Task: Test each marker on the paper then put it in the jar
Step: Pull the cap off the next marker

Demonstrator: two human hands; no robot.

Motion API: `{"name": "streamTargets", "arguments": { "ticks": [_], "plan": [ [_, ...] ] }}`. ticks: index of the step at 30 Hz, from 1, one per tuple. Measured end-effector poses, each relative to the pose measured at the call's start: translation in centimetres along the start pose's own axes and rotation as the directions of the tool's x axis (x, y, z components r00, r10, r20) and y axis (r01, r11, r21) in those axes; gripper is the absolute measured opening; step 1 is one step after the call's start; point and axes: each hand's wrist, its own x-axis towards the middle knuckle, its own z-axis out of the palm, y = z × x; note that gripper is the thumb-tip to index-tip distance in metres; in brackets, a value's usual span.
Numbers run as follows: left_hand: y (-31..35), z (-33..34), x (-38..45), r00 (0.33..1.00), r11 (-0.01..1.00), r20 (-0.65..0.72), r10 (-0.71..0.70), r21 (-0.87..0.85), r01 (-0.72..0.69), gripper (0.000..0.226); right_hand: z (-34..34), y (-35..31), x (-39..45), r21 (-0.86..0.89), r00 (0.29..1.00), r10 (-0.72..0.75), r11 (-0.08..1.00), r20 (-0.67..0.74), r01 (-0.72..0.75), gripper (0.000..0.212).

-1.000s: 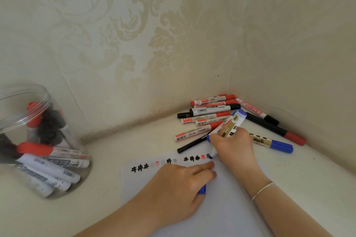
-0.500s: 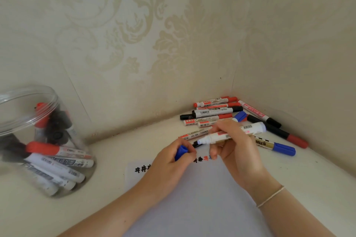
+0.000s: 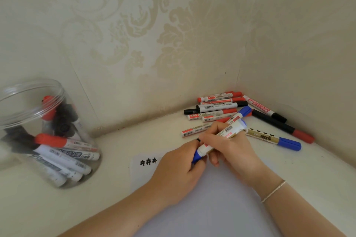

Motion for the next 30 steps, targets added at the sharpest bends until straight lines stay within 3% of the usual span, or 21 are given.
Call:
{"name": "streamTargets", "arguments": {
  "ticks": [3,6,8,10,11,12,16,22,28,30],
  "plan": [
    [0.0,-0.2,-0.2,0.999,0.999,-0.041,-0.004,-0.042,0.002,0.010,-0.2,0.0,0.0,0.018,0.994,0.020,1.000,0.103,-0.022,0.018],
    [0.0,-0.2,-0.4,0.995,0.999,-0.101,0.014,-0.035,-0.017,0.009,-0.5,-0.4,0.0,0.166,0.985,0.059,0.982,0.161,-0.086,0.032],
    [0.0,0.0,-0.4,0.987,0.999,-0.157,0.034,0.000,-0.035,0.010,-0.7,-0.4,0.1,0.244,0.998,0.064,0.967,0.019,-0.067,0.038],
    [0.0,0.0,-0.5,0.981,0.998,-0.189,0.052,0.043,-0.044,0.009,-0.6,-0.3,0.1,0.126,0.973,-0.038,0.990,-0.226,0.068,0.016],
    [0.1,0.0,-0.5,0.979,0.998,-0.198,0.057,0.049,-0.048,0.008,-0.3,-0.3,0.0,0.045,0.950,-0.088,0.993,-0.299,0.107,0.004],
    [0.2,0.0,-0.6,0.977,0.998,-0.207,0.058,0.050,-0.048,0.009,0.0,-0.3,-0.1,-0.022,0.934,-0.127,0.992,-0.333,0.127,0.005],
    [0.2,0.0,-0.7,0.960,0.996,-0.275,0.054,0.082,-0.033,0.016,1.2,-0.2,-0.3,-0.123,0.941,-0.157,0.985,-0.301,0.125,0.011],
    [-0.1,0.0,-0.7,0.950,0.991,-0.311,0.005,0.129,0.038,0.019,1.4,0.0,-0.8,-0.084,0.966,-0.066,0.995,-0.252,0.046,0.009],
    [0.2,-0.3,-0.5,0.943,0.996,-0.327,-0.068,0.037,0.085,0.026,1.8,-0.3,-0.2,-0.127,0.961,-0.036,0.992,-0.273,0.001,0.010],
    [0.7,-1.0,0.2,0.920,0.987,-0.370,-0.128,-0.136,0.083,0.018,1.6,-0.8,0.4,-0.091,0.956,0.010,0.995,-0.294,-0.039,0.012]
  ]
}}
